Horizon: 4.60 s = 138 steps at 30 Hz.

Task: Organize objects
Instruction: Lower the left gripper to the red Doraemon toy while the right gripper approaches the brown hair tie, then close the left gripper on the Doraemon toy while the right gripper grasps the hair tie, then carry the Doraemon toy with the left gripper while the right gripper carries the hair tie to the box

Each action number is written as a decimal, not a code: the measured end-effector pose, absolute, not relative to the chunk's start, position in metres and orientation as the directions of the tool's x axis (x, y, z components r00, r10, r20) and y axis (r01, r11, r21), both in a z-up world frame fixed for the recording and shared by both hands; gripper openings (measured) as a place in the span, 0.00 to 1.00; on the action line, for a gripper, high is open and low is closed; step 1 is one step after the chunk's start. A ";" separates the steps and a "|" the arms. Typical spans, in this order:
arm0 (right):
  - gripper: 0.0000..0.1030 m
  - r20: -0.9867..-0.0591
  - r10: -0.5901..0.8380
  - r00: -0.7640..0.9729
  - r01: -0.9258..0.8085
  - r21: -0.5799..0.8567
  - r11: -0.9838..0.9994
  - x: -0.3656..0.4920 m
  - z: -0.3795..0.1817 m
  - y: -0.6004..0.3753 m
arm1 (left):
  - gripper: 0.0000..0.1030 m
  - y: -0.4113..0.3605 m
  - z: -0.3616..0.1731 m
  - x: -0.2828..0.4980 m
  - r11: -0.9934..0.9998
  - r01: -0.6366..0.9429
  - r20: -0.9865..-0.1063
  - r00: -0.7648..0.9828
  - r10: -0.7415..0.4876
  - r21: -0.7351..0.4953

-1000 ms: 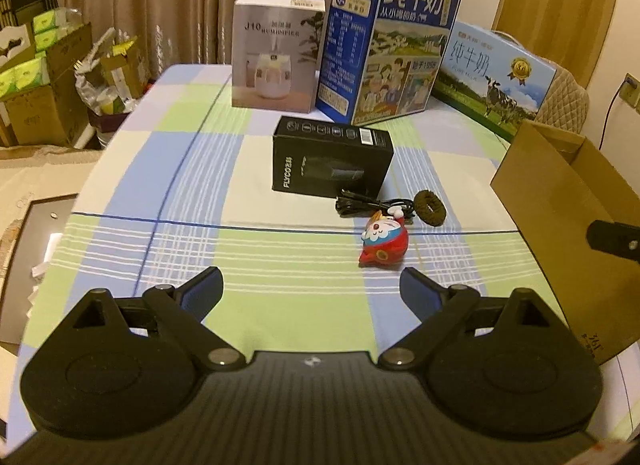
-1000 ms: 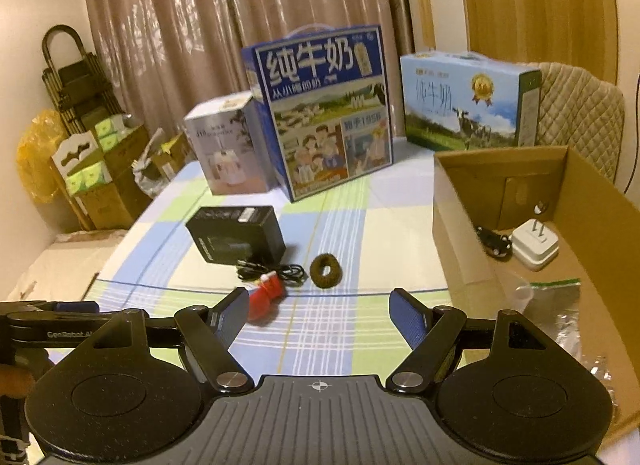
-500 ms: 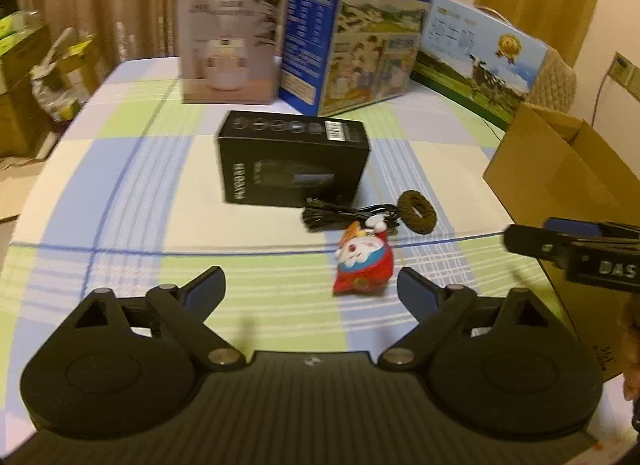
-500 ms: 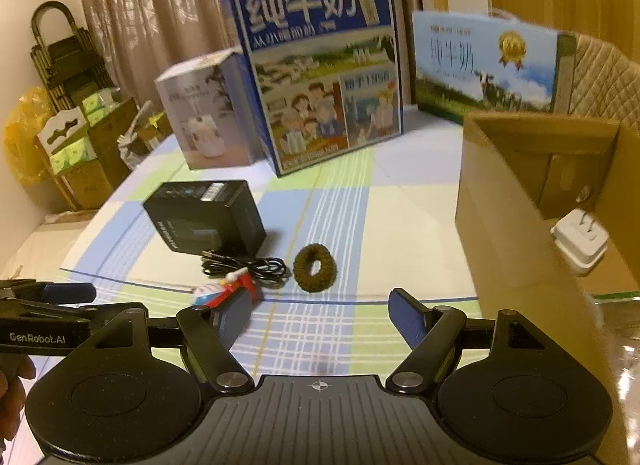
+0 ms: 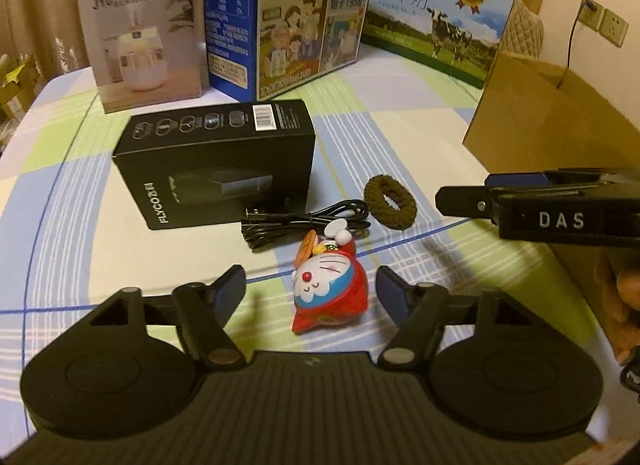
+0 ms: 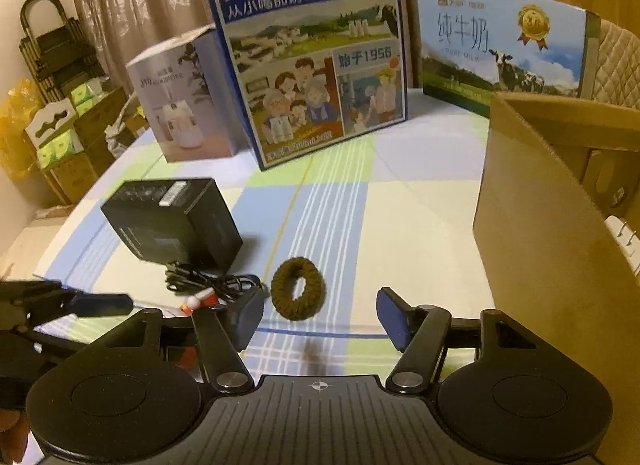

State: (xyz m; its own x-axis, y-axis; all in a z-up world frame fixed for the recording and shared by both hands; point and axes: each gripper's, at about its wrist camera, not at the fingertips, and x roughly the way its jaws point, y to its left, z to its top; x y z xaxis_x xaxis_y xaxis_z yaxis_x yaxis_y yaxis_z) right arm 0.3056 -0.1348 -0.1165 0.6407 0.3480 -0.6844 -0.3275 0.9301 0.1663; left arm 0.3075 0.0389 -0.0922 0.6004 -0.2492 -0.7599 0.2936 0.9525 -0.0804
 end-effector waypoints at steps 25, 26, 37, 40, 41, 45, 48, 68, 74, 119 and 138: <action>0.58 -0.694 0.358 0.624 -0.389 0.121 0.913 0.326 -0.140 -0.112 | 0.38 0.042 -0.103 0.320 0.939 0.323 -0.796 0.533 -0.287 -0.121; 0.58 -0.695 0.353 0.626 -0.392 0.111 0.913 0.327 -0.142 -0.110 | 0.38 0.044 -0.101 0.320 0.941 0.319 -0.795 0.538 -0.280 -0.116; 0.43 -0.694 0.328 0.641 -0.447 0.010 0.894 0.338 -0.160 -0.088 | 0.38 0.048 -0.100 0.321 0.947 0.312 -0.798 0.549 -0.249 -0.081; 0.32 -0.692 0.332 0.641 -0.456 0.005 0.890 0.338 -0.161 -0.087 | 0.38 0.049 -0.101 0.322 0.946 0.312 -0.796 0.549 -0.253 -0.086; 0.30 -0.695 0.329 0.640 -0.454 0.005 0.891 0.338 -0.160 -0.087 | 0.38 0.050 -0.102 0.323 0.946 0.311 -0.794 0.551 -0.255 -0.088; 0.18 -0.706 0.328 0.628 -0.427 0.040 0.903 0.340 -0.157 -0.091 | 0.38 0.052 -0.103 0.324 0.948 0.299 -0.783 0.562 -0.266 -0.108; 0.17 -0.704 0.335 0.627 -0.415 0.062 0.908 0.340 -0.151 -0.092 | 0.38 0.052 -0.103 0.324 0.950 0.293 -0.773 0.575 -0.267 -0.110; 0.16 -0.706 0.348 0.616 -0.399 0.101 0.911 0.340 -0.138 -0.099 | 0.38 0.052 -0.104 0.321 0.954 0.271 -0.788 0.555 -0.266 -0.131; 0.16 -0.704 0.356 0.614 -0.381 0.130 0.915 0.333 -0.126 -0.104 | 0.38 0.047 -0.102 0.315 0.951 0.273 -0.793 0.542 -0.279 -0.148; 0.16 -0.658 0.349 0.667 -0.305 0.187 0.934 0.137 -0.047 -0.163 | 0.38 0.033 -0.022 0.161 0.936 0.104 -0.702 0.634 -0.323 -0.337; 0.16 -0.578 0.214 0.787 -0.168 0.133 0.977 0.093 0.026 -0.266 | 0.38 -0.044 0.045 0.124 0.915 0.249 -0.643 0.653 -0.400 -0.317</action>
